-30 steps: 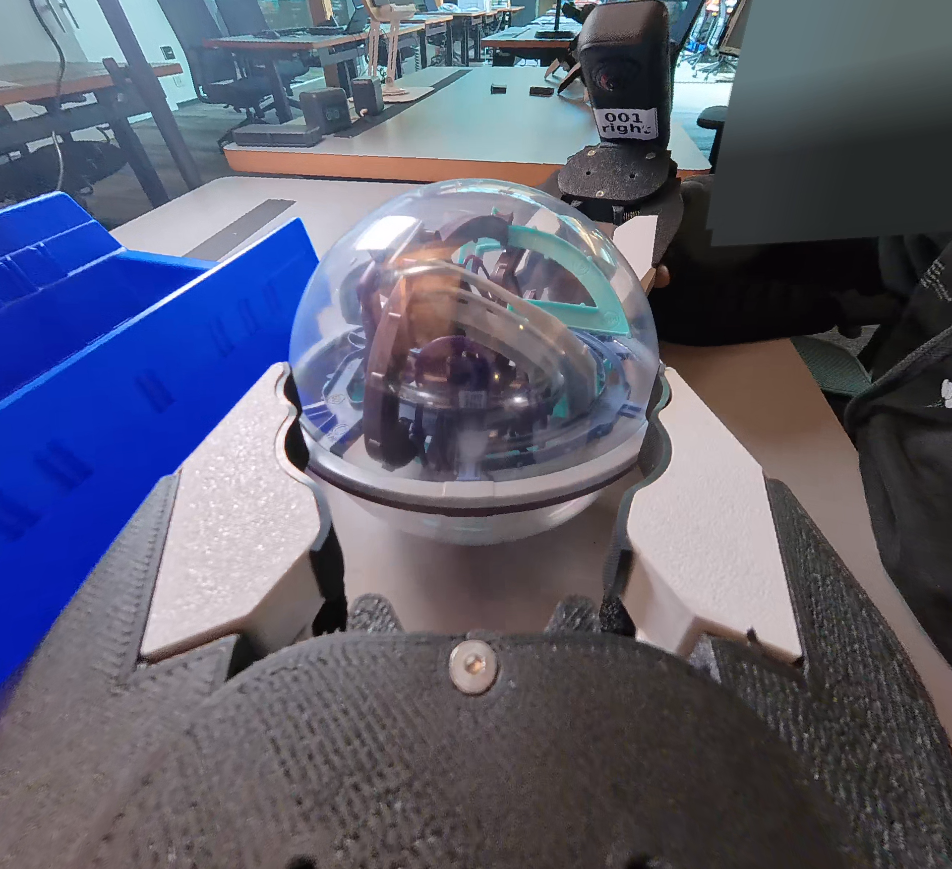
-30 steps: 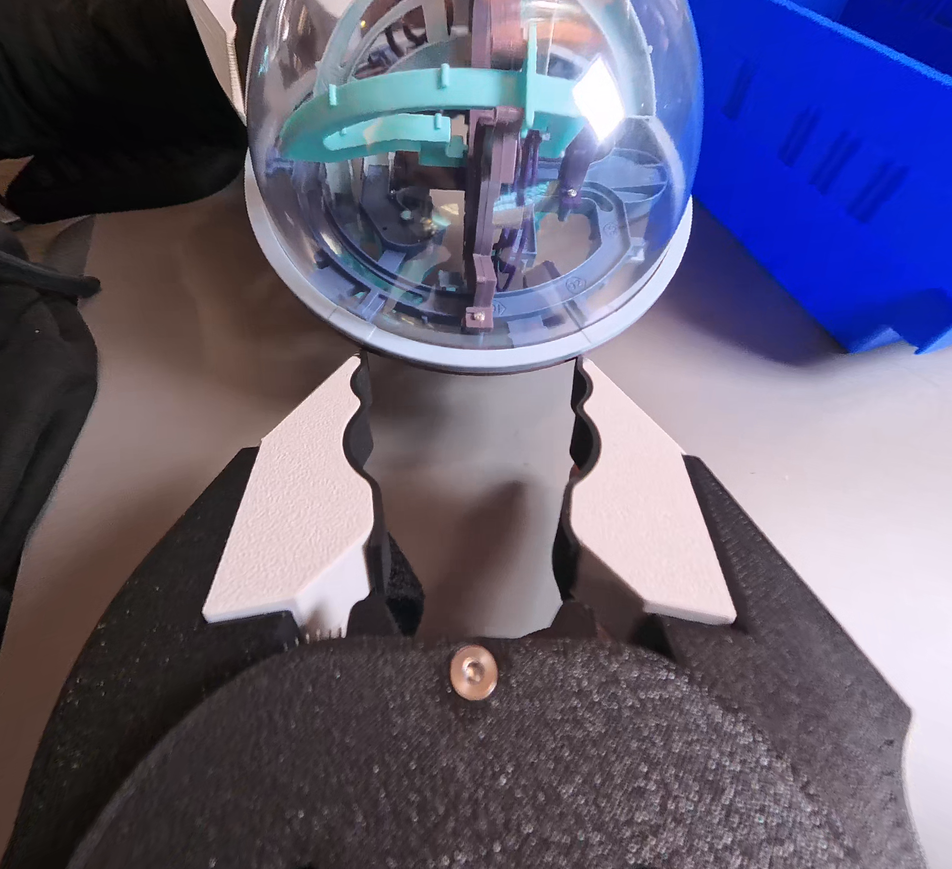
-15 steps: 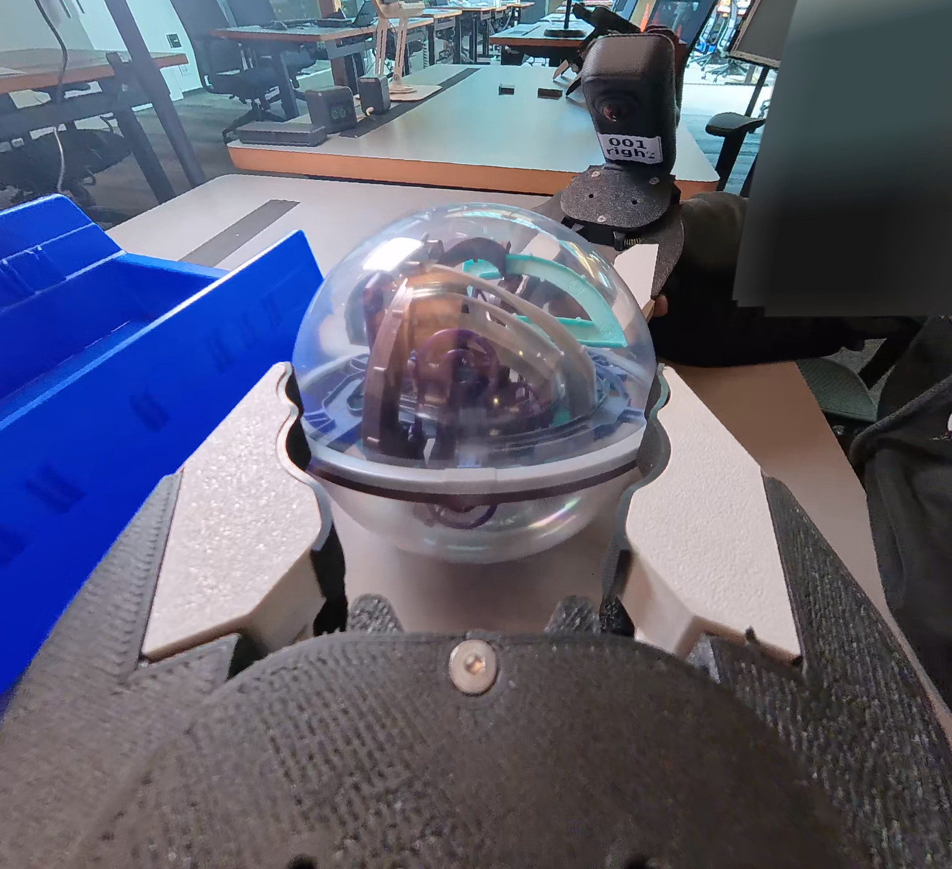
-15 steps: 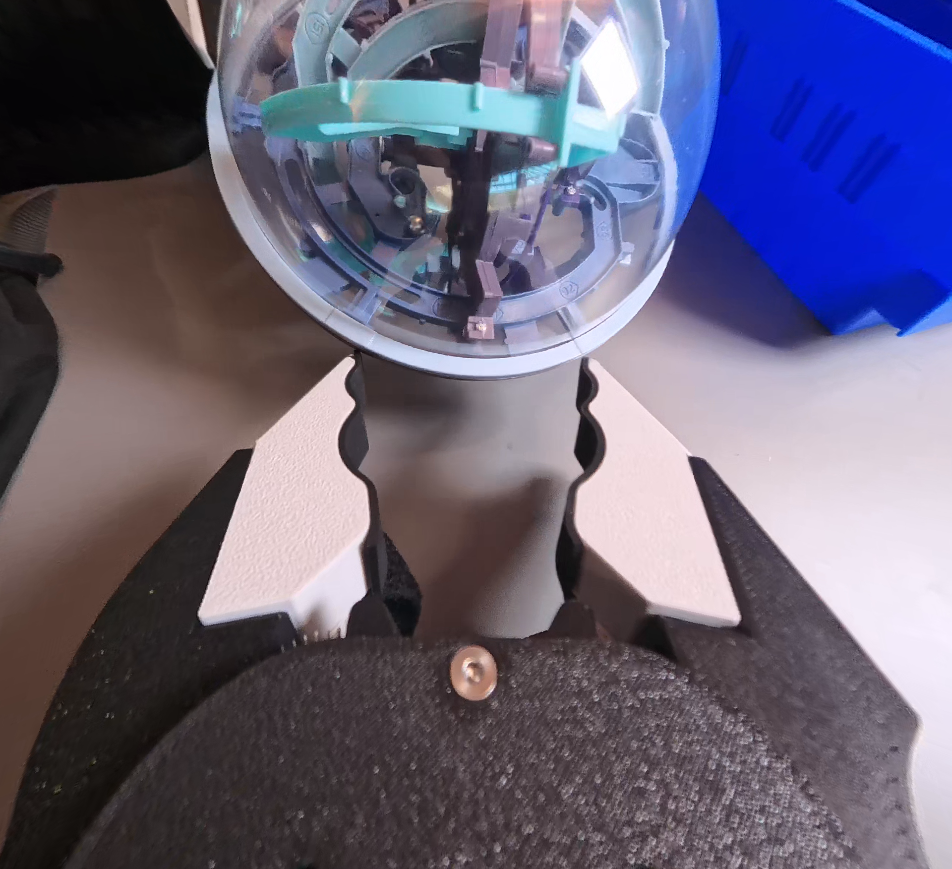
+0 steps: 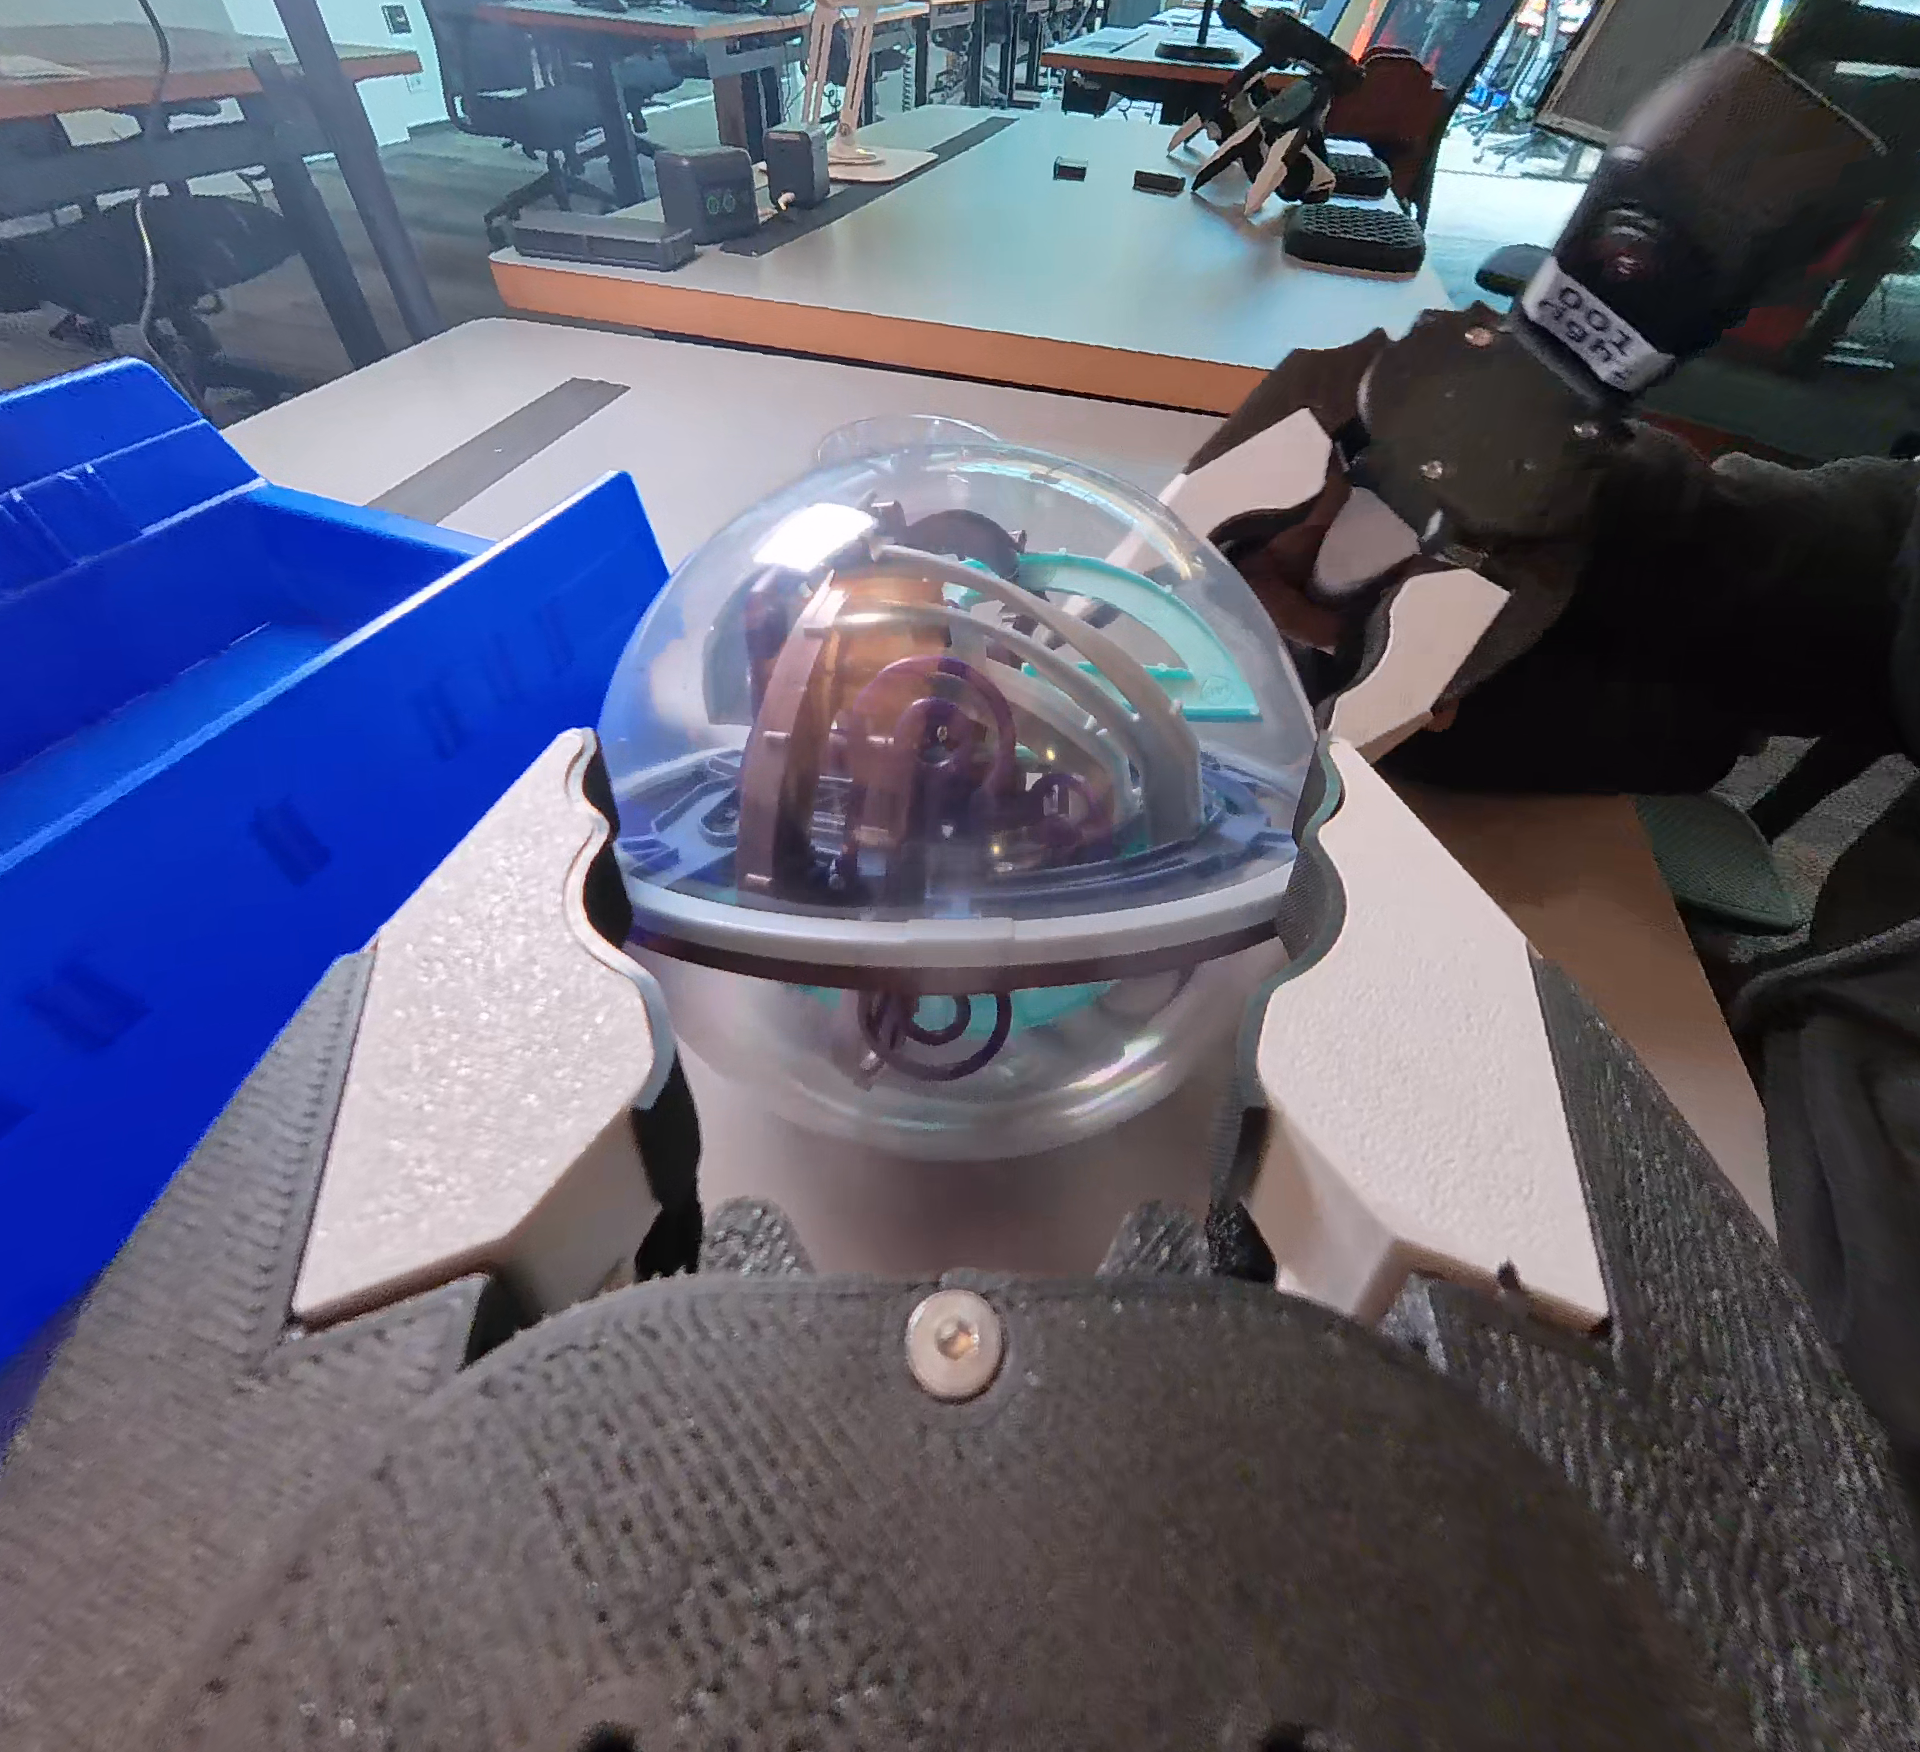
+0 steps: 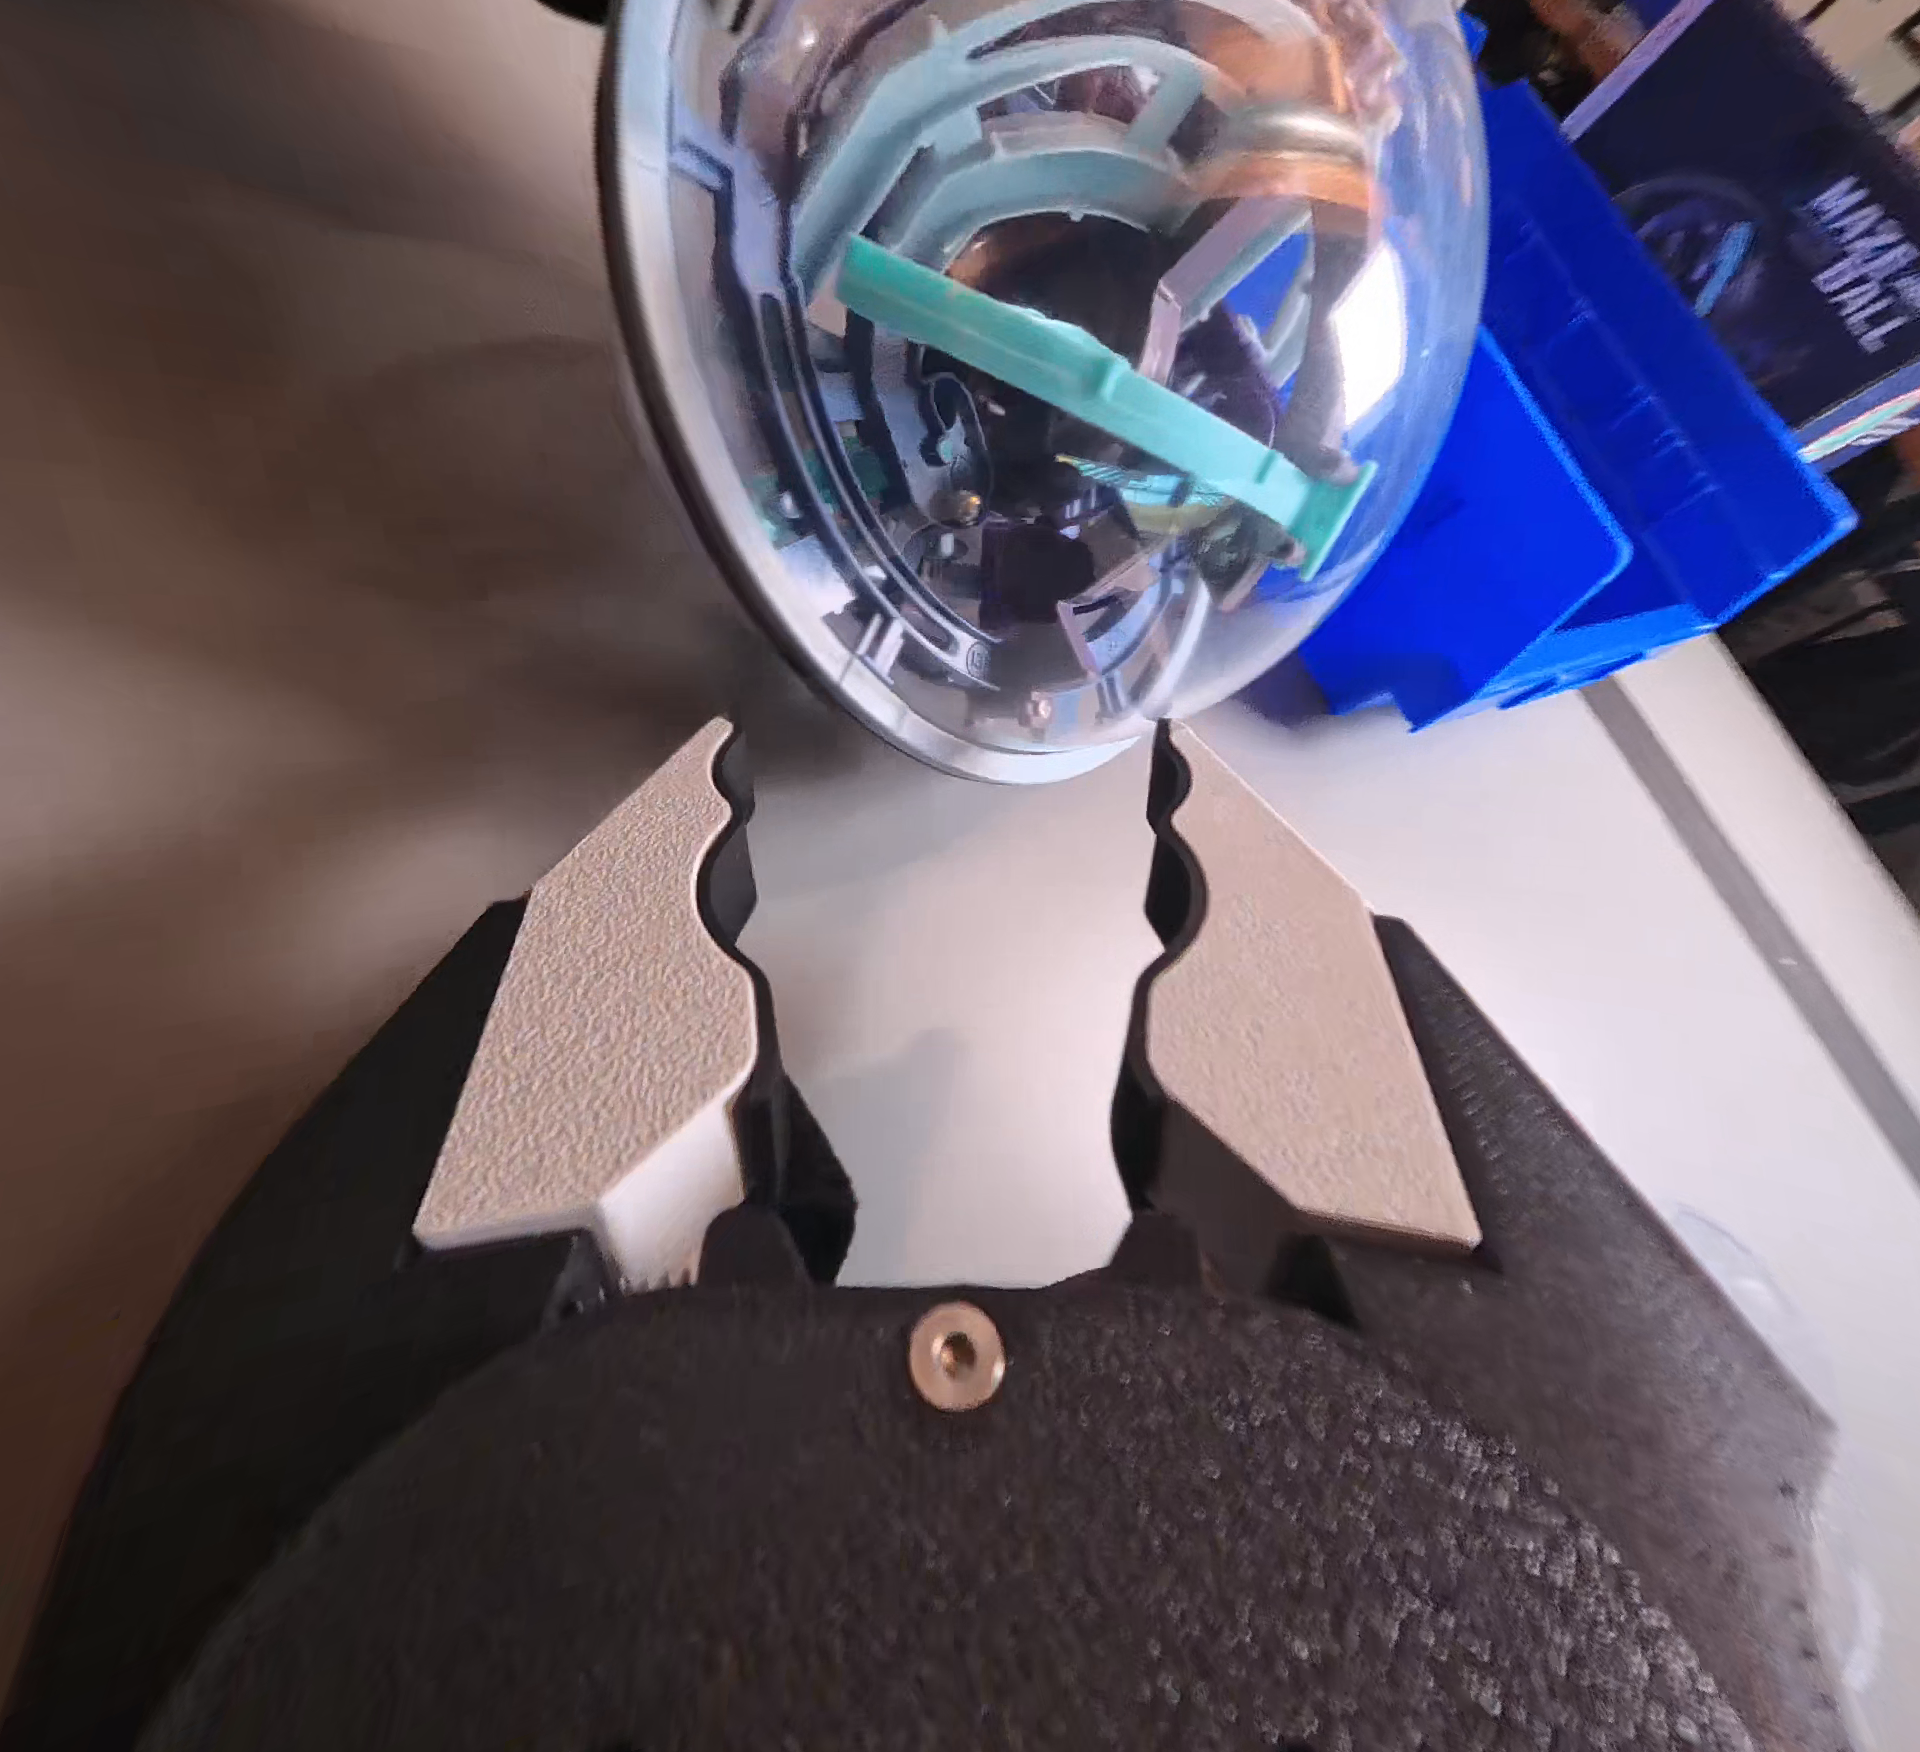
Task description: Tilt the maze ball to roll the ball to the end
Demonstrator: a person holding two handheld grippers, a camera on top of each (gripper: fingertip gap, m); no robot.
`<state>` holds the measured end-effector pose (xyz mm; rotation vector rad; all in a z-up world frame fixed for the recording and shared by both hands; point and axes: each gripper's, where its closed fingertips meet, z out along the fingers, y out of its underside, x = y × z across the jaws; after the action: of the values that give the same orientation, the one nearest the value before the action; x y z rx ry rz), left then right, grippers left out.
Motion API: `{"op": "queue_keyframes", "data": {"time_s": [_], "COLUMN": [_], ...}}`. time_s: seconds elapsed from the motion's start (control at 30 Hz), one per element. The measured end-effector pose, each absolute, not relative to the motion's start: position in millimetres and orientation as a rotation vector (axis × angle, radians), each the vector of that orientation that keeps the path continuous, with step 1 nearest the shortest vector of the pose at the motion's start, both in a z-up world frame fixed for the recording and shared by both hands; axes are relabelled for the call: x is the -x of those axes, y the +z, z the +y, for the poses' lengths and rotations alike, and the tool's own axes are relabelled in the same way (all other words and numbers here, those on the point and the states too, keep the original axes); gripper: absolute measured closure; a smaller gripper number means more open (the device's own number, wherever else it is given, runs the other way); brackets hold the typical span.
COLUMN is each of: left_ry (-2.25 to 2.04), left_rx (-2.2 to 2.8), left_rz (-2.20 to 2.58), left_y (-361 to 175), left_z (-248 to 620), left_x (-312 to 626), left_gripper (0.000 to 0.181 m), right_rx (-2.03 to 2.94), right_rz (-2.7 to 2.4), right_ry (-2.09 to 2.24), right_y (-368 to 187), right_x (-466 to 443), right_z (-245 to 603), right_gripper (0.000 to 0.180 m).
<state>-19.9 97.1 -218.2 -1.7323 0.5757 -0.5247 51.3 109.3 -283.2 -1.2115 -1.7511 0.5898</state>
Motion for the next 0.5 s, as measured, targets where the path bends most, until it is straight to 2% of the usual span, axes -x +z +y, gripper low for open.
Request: {"op": "queue_keyframes", "data": {"time_s": [0.2, 0.33, 0.5], "left_ry": [-0.541, -0.554, -0.56], "left_rx": [1.768, 1.799, 1.83], "left_rz": [0.532, 0.48, 0.419], "left_y": [-217.5, -217.5, -217.4], "left_z": [103.5, 108.4, 113.7], "left_x": [20.7, 23.1, 25.1], "left_gripper": [0.052, 0.052, 0.052], "right_rx": [1.082, 1.021, 0.977], "right_rz": [-1.658, -1.631, -1.603], "right_ry": [0.439, 0.462, 0.428], "right_y": [-263.2, -250.7, -246.5], "right_x": [-56.5, -55.4, -50.6], "right_z": [106.0, 93.8, 86.7], "right_gripper": [0.133, 0.145, 0.151]}}
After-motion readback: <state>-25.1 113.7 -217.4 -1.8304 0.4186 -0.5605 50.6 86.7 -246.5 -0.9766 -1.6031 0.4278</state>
